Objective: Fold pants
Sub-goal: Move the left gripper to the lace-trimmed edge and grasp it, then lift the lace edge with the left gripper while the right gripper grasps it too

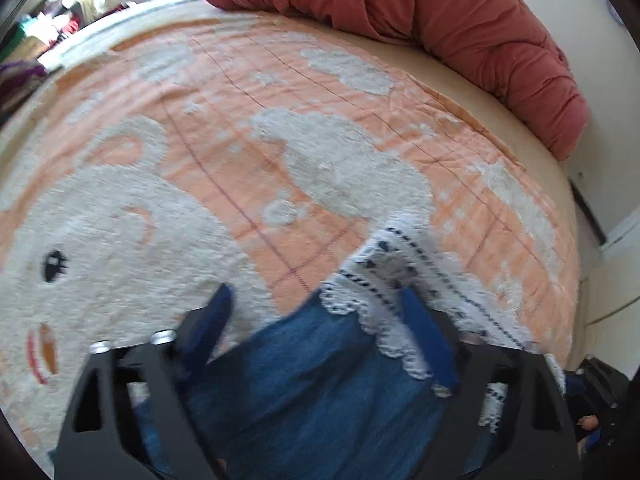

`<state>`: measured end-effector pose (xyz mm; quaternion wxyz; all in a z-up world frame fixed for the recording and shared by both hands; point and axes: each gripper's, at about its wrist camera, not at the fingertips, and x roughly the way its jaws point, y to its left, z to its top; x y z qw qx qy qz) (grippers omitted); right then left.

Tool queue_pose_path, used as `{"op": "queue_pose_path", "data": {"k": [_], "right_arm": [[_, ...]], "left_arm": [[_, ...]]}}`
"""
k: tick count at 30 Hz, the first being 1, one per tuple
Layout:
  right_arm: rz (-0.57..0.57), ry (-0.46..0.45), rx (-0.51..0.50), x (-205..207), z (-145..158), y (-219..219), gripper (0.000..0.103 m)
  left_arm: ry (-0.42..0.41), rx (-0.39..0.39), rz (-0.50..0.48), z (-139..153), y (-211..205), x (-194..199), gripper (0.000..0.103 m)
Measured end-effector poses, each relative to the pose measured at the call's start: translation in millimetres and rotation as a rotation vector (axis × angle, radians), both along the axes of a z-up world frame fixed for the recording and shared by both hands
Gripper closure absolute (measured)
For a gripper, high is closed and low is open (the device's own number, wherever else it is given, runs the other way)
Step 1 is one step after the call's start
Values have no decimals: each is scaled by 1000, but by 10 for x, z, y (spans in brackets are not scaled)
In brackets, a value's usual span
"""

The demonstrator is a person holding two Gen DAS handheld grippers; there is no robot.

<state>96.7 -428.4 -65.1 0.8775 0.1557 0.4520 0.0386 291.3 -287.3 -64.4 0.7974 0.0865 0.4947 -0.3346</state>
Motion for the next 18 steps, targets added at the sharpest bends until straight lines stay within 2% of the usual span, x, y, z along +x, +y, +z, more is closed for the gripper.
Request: {"op": "queue_pose_path", "data": {"k": [1, 2, 3, 4, 10, 12, 14, 15, 18], "right_arm": [[-1, -6, 7, -3, 5, -9, 49], [5, -11, 20, -9, 9, -20, 58], [13, -16, 36, -11, 10, -23, 61], [18, -19, 41, -6, 8, -13, 61], [25, -4, 71, 91, -46, 4, 56], [27, -16, 80, 94, -40, 3, 63], [25, -25, 92, 86, -33, -9, 66], [24, -29, 101, 76, -32, -23, 69], [19, -43, 112, 59, -22, -40, 73]], "left_arm": [[14, -12, -4, -17, -2, 2, 37], [16, -19, -12, -21, -8, -6, 42], [29, -39, -34, -18, -17, -23, 55], [35, -45, -46, -20, -25, -37, 60], [31, -40, -65, -27, -61, -28, 54], [42, -52, -59, -38, -57, -19, 54], [64, -70, -47, -35, -45, -12, 59], [75, -78, -48, -32, -46, -9, 68], [56, -58, -52, 4, -77, -62, 80]]}}
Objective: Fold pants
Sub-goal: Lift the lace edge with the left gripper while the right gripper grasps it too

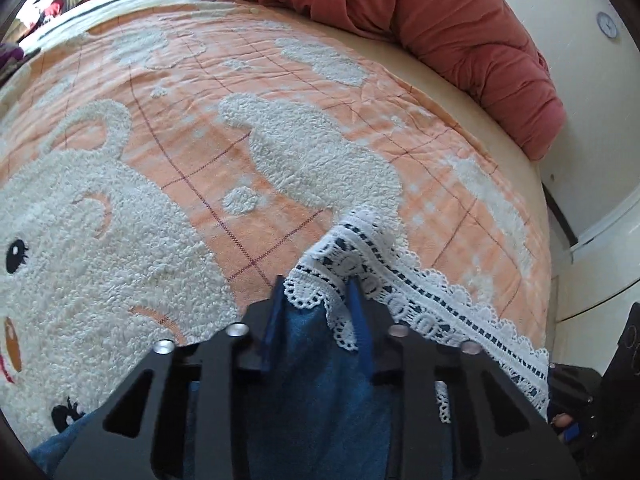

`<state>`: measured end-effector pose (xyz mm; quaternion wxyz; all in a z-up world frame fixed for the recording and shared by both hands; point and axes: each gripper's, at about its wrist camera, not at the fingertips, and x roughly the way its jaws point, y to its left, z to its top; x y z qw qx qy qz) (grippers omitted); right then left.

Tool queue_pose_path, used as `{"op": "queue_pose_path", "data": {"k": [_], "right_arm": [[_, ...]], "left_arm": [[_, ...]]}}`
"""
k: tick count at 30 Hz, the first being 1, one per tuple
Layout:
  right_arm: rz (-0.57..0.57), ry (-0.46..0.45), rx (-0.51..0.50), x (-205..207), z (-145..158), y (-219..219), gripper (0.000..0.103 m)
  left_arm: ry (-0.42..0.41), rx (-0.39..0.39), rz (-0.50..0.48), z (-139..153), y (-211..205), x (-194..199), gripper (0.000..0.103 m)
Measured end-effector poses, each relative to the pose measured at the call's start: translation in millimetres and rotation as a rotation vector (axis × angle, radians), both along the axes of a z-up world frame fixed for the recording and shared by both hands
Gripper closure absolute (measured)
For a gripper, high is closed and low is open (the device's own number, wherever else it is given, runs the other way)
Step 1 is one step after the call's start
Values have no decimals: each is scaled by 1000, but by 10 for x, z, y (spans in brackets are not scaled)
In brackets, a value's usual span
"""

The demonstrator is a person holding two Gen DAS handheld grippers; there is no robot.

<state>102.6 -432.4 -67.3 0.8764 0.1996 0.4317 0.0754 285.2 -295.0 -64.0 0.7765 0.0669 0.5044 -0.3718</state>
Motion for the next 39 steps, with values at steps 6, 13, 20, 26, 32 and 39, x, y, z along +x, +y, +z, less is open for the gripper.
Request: {"op": "queue_pose_path", "data": {"k": [6, 13, 20, 26, 32, 39], "right_arm": [[33, -52, 48, -27, 55, 10, 83], [133, -195, 14, -153, 310, 261, 84], [283, -306, -26, -187, 712, 823, 84], [469, -296, -114, -60, 671, 1665, 84], [660, -270, -304, -201, 326, 2393, 84], [765, -323, -502, -494, 126, 2745, 81]], "left_arm": [[-17, -27, 8, 116, 88, -52, 89], [-31, -164, 70, 470, 545, -137, 89], [-71, -264, 174, 784, 1312, -289, 89], [-43, -284, 361, 682, 2062, -390, 87], [-9, -343, 566, 558, 2865, -626, 81], [34, -452, 642, 347, 3432, -831, 52]]}}
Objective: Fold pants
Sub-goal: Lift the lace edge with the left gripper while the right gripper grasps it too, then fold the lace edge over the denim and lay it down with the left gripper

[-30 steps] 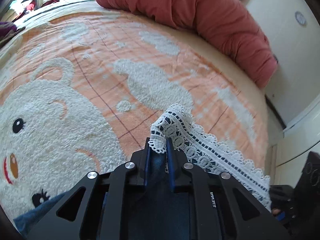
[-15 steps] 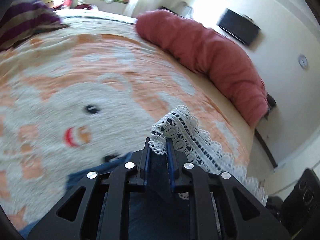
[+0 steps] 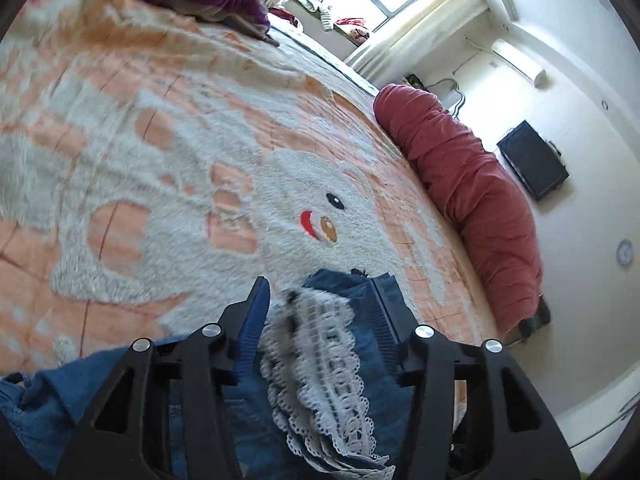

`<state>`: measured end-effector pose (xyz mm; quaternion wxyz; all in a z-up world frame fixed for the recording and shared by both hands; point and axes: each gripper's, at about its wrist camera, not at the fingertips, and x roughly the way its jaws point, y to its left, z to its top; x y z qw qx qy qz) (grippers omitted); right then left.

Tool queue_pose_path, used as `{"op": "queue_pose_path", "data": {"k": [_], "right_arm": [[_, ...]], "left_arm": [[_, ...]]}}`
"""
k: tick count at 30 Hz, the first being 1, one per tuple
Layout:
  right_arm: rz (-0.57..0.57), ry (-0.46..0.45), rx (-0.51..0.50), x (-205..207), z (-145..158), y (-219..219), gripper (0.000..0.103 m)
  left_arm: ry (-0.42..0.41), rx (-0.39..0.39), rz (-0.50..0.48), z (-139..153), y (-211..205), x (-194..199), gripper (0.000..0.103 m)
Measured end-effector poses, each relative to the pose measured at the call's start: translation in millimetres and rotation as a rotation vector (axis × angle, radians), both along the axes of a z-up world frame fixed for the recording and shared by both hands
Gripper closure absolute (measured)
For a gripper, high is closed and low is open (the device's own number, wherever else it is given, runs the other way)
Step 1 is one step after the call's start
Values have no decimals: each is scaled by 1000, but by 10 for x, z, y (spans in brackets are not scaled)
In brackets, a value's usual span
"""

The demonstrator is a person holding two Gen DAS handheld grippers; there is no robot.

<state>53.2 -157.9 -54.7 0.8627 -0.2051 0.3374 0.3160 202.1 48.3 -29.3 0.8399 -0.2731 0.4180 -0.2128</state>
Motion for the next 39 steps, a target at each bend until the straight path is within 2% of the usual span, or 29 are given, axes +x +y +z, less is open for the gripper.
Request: {"op": "queue_pose_path", "data": {"k": [3, 6, 8, 12, 15, 17, 19, 20, 21, 22, 25, 27, 30, 32, 34, 39], "right_arm": [[38, -45, -31, -90, -36, 34, 75], [79, -51, -12, -174, -15, 12, 70], [114, -29, 40, -250, 54, -41, 69], [161, 38, 193, -296, 285, -231, 58], [72, 62, 318, -123, 508, -535, 51], [-17, 64, 346, 130, 592, -710, 47], [-113, 91, 313, 467, 587, -835, 44], [-151, 108, 296, 624, 559, -887, 44], [-200, 142, 280, 869, 510, -960, 44], [-244, 171, 275, 1064, 471, -1000, 44], [-340, 276, 295, 1549, 310, -1141, 44], [-354, 308, 287, 1749, 227, -1165, 44], [-354, 300, 221, 1889, 122, -1008, 44], [-354, 274, 144, 1915, 41, -887, 44], [-361, 230, 64, 1890, -50, -797, 44], [-372, 197, 61, 1875, -117, -841, 43]], "left_arm": [[19, 21, -5, -76, -15, 66, 40], [55, 97, -5, -203, -90, 134, 34], [78, 99, -14, -273, -122, 159, 33], [88, 103, -44, -311, -238, 223, 33], [96, 120, -59, -357, -329, 272, 34], [97, 140, -66, -380, -401, 289, 41], [94, 144, -73, -396, -454, 302, 69], [90, 143, -72, -397, -475, 303, 74], [82, 150, -73, -382, -493, 296, 83], [66, 163, -71, -349, -516, 280, 84], [25, 167, -69, -237, -490, 225, 86], [5, 174, -72, -174, -467, 195, 86], [8, 194, -59, -190, -413, 212, 86], [45, 205, -48, -305, -382, 259, 85], [71, 197, -36, -386, -353, 287, 80], [54, 219, -12, -355, -334, 270, 69]]}}
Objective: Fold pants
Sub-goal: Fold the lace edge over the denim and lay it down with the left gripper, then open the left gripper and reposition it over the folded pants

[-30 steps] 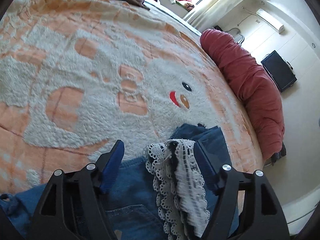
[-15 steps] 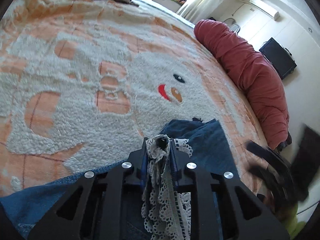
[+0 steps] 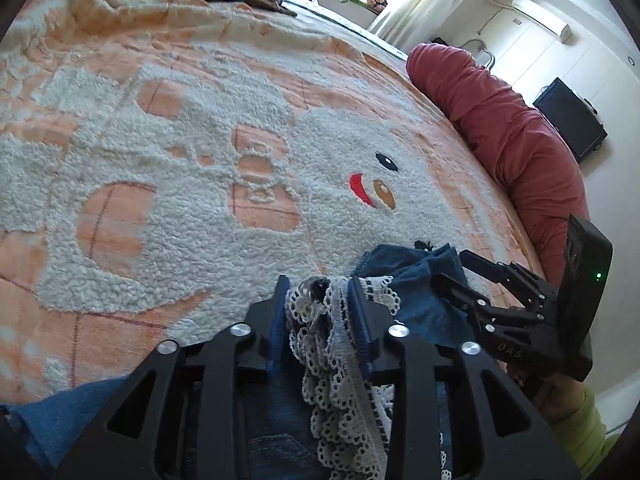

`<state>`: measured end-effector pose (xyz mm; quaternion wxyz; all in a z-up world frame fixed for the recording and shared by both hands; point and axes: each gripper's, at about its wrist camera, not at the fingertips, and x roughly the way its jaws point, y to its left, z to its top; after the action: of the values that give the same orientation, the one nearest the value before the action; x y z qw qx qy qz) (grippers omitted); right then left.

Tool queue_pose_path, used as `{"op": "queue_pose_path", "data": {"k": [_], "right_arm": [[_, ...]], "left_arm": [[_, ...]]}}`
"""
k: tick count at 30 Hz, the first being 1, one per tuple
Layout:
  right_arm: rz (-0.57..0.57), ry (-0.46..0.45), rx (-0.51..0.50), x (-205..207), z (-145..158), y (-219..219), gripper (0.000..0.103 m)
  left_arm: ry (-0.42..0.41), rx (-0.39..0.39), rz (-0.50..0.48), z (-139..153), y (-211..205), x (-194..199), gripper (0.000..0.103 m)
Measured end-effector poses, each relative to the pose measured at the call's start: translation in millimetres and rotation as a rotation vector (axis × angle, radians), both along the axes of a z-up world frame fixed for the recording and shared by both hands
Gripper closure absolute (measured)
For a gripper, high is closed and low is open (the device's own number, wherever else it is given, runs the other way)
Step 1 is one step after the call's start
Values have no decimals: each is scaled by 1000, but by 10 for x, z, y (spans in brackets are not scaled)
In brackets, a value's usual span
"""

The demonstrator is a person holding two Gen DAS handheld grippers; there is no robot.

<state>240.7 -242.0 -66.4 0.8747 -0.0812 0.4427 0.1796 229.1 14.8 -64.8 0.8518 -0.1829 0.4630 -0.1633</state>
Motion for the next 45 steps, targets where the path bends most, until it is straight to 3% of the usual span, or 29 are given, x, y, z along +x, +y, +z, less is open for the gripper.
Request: {"op": "queue_pose_path", "data": {"k": [3, 8, 10, 13, 16, 21, 30, 39, 45], "right_arm": [[1, -37, 50, -69, 105, -84, 42], [1, -74, 123, -214, 282, -195, 35], [13, -93, 136, -306, 348, -214, 33], [32, -129, 142, -479, 476, -232, 28], [52, -163, 159, -627, 613, -224, 23], [78, -226, 155, -944, 800, -218, 18], [99, -221, 175, -1423, 813, -351, 18], [144, -174, 186, -1752, 648, -368, 18], [159, -147, 175, -1801, 549, -314, 18]], "left_arm": [[-31, 28, 20, 105, 49, -101, 67], [-108, 83, 62, 410, 134, -373, 51], [-137, 98, 85, 510, 161, -509, 37], [-151, 84, 108, 611, 192, -750, 34], [-154, 87, 128, 677, 192, -968, 24], [-153, 102, 121, 760, 118, -1279, 23], [-149, 116, 103, 831, -37, -1654, 25], [-23, 60, 65, 515, -184, -1828, 44], [43, 95, 47, 279, -369, -1801, 45]]}}
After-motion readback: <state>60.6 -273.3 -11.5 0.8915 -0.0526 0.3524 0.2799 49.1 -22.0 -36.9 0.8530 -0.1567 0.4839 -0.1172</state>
